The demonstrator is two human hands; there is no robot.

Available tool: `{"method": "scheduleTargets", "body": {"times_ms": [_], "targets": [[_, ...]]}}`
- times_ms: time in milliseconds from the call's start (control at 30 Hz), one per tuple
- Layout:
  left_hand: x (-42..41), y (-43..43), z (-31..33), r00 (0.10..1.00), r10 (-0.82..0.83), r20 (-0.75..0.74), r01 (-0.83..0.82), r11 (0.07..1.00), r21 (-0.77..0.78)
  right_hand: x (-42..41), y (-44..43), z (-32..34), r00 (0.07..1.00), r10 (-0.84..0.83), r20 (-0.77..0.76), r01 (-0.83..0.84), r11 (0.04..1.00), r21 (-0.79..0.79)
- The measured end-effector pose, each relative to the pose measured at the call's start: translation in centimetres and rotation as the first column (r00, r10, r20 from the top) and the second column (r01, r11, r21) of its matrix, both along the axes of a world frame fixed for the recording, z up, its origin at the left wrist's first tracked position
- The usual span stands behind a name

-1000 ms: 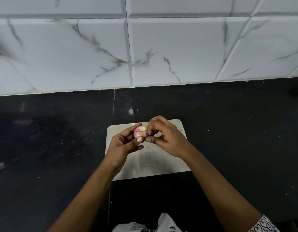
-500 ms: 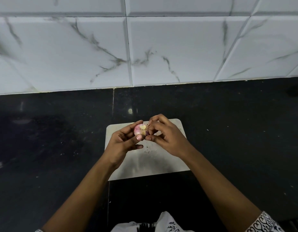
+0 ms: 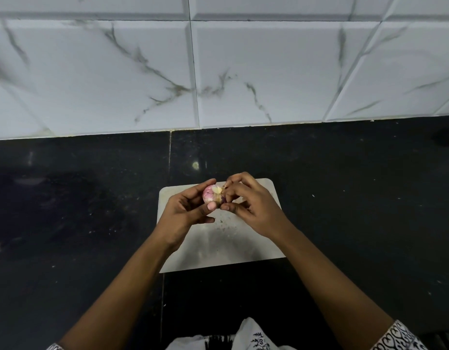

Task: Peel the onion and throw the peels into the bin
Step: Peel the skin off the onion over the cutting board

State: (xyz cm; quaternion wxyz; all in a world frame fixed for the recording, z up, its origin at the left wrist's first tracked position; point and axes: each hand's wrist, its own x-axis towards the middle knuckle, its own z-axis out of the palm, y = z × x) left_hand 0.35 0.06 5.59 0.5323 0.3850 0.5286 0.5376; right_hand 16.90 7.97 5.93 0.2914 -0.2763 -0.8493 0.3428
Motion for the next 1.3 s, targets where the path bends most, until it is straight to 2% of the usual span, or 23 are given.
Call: {"method": "scheduleTargets", "body": {"times_ms": [100, 233, 433, 533, 633, 733, 867, 1100, 1300], "targets": [[0.0, 0.2, 0.0, 1.000, 0.000, 0.004, 0.000, 1.000, 0.002, 0.0, 0.1, 0.0, 0.999, -0.012, -0.037, 0.010, 0.999, -0.037], [0.0, 0.2, 0.0, 1.000, 0.003, -0.022, -0.003, 1.000, 0.006, -0.1, 0.2, 0.0, 1.000, -0.021, 0.016, 0.020, 1.000, 0.021], [0.0, 0.0, 0.1, 1.000, 0.023, -0.005, -0.023, 0.999, 0.038, -0.2, -0.1, 0.2, 0.999, -0.033, -0.005, 0.033, 0.999, 0.015], [0.3, 0.0, 0.0, 0.995, 0.086, -0.059, -0.080, 0.992, 0.094, -0.2, -0.2, 0.7, 0.992, -0.101, -0.080, 0.091, 0.988, -0.121], [0.9, -0.2, 0.1, 0.938, 0.230, -0.261, -0.179, 0.962, 0.205, -0.4, -0.7, 1.3, 0.954, -0.283, -0.095, 0.234, 0.907, -0.349], [1.6, -0.3, 0.1, 0.847, 0.352, -0.398, -0.241, 0.923, 0.301, -0.6, -0.8, 1.6, 0.916, -0.402, -0.007, 0.365, 0.840, -0.400], [2.3, -0.4, 0.1, 0.766, 0.438, -0.471, -0.280, 0.886, 0.369, -1.1, -0.8, 2.4, 0.907, -0.421, 0.002, 0.363, 0.781, -0.508], [2.7, -0.4, -0.1, 0.679, 0.497, -0.540, -0.244, 0.847, 0.472, -1.9, -1.1, 3.2, 0.903, -0.428, 0.049, 0.401, 0.793, -0.459], [2.9, -0.8, -0.2, 0.690, 0.525, -0.498, -0.270, 0.825, 0.496, -2.2, -1.1, 3.7, 0.906, -0.414, 0.091, 0.417, 0.835, -0.358]]}}
